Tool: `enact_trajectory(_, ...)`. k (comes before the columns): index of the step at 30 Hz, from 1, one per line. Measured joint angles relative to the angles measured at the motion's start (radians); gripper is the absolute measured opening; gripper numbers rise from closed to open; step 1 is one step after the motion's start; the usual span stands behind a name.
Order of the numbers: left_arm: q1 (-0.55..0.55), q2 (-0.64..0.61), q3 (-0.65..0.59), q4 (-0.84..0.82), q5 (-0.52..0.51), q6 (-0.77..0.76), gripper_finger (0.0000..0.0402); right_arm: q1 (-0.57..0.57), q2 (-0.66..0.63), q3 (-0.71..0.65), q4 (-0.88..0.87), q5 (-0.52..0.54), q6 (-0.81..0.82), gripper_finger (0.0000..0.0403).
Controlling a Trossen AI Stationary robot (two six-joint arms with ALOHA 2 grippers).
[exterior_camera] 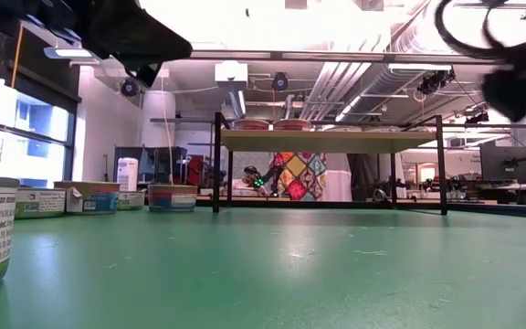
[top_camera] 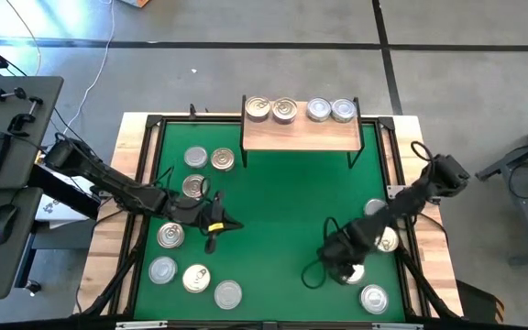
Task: Stack canned seafood by type on shelf
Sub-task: Put the blue pink tuna can on the shelf aligned with the top left blue pink tuna can
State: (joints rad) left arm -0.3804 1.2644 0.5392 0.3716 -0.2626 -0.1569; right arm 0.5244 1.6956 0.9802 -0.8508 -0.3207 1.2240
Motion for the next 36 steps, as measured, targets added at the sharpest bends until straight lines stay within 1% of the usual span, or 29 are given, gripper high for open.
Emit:
enact_trajectory(4,-0.015,0.0,0.0,0.003,-0.029,0.003,0.0,-0.046,-0.006,0.032,0.0,0.097,-0.106,0.0183)
enact_trajectory(6,-0.017,0.0,0.0,0.002,-0.037,0.003,0.0,-0.057,-0.001,0.063,0.006,0.187,-0.15,0.0183)
enact_trajectory(10,-0.017,0.0,0.0,0.007,-0.039,0.003,0.0,-0.064,0.01,0.13,0.035,0.412,-0.195,0.0183)
enact_trajectory(11,-0.017,0.0,0.0,0.008,-0.039,0.003,0.0,-0.064,0.012,0.139,0.05,0.455,-0.205,0.0183)
enact_trajectory(14,-0.017,0.0,0.0,0.009,-0.039,0.004,0.0,-0.063,0.01,0.163,0.158,0.595,-0.27,0.0183)
enact_trajectory(18,-0.017,0.001,0.0,0.009,-0.039,0.003,0.0,-0.018,0.007,0.18,0.306,0.785,-0.387,0.0183)
enact_trajectory(20,-0.017,0.001,0.0,0.009,-0.039,0.003,0.0,0.03,-0.008,0.175,0.313,0.896,-0.405,0.0183)
enact_trajectory(22,-0.017,0.001,0.0,0.009,-0.039,0.003,0.0,0.081,-0.028,0.161,0.264,0.972,-0.367,0.0183)
enact_trajectory(24,-0.016,0.001,0.0,0.009,-0.039,0.003,0.0,0.133,-0.048,0.147,0.19,0.995,-0.287,0.0183)
enact_trajectory(26,-0.01,0.002,0.0,0.009,-0.039,0.003,0.0,0.176,-0.064,0.145,0.106,0.989,-0.181,0.0185)
enact_trajectory(28,-0.001,0.002,0.0,0.012,-0.039,0.004,0.0,0.203,-0.072,0.145,0.013,0.928,-0.092,0.0193)
enact_trajectory(30,0.011,0.002,0.0,0.017,-0.039,0.01,0.0,0.205,-0.073,0.145,-0.052,0.83,-0.06,0.0211)
enact_trajectory(31,0.018,0.002,0.0,0.017,-0.039,0.009,0.0,0.202,-0.073,0.145,-0.076,0.788,-0.061,0.0224)
enact_trajectory(33,0.028,0.002,0.0,0.016,-0.039,-0.004,0.0,0.187,-0.068,0.145,-0.107,0.726,-0.118,0.0257)
enact_trajectory(36,0.035,0.005,0.0,0.018,-0.04,-0.058,0.0,0.159,-0.052,0.124,-0.062,0.71,-0.261,0.0311)
